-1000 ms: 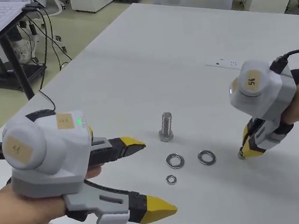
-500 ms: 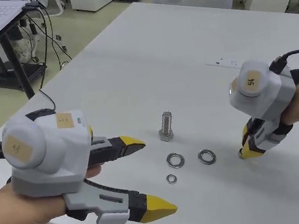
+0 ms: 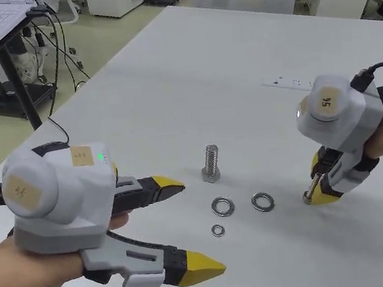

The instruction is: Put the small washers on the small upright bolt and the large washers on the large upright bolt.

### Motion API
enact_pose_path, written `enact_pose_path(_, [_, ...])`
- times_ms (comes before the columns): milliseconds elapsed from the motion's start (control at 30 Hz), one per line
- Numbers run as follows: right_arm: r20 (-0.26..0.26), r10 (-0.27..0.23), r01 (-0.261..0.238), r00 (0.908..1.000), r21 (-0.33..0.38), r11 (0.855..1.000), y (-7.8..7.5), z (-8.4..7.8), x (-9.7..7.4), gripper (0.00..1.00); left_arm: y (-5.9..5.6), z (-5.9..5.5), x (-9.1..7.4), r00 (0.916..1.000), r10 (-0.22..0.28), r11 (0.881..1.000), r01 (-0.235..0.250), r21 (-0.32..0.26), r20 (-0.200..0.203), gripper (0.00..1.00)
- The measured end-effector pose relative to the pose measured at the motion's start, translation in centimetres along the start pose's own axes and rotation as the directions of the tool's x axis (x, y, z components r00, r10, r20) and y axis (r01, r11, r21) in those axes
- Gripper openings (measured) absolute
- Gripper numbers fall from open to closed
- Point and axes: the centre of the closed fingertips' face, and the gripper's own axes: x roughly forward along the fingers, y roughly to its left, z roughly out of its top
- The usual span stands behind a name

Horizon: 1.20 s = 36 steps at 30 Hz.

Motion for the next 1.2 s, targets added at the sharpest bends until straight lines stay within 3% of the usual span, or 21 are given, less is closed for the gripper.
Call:
enact_pose_path(567, [0.007,-0.023,0.023,0.9997,0.037,0.999,0.6,-1.4,-1.0,0.33,-0.1,0.3,0.0,0.9999,-0.007,1.000,0.007,0.009,0.008,0.73])
enact_pose_path(1200, [0.012,-0.007,0.005,0.9999,0.087,0.996,3.9,-2.7,-1.2,0.33,-0.5,0.5,0.1,0.9998,-0.016,1.000,0.016,0.021,0.014,0.72])
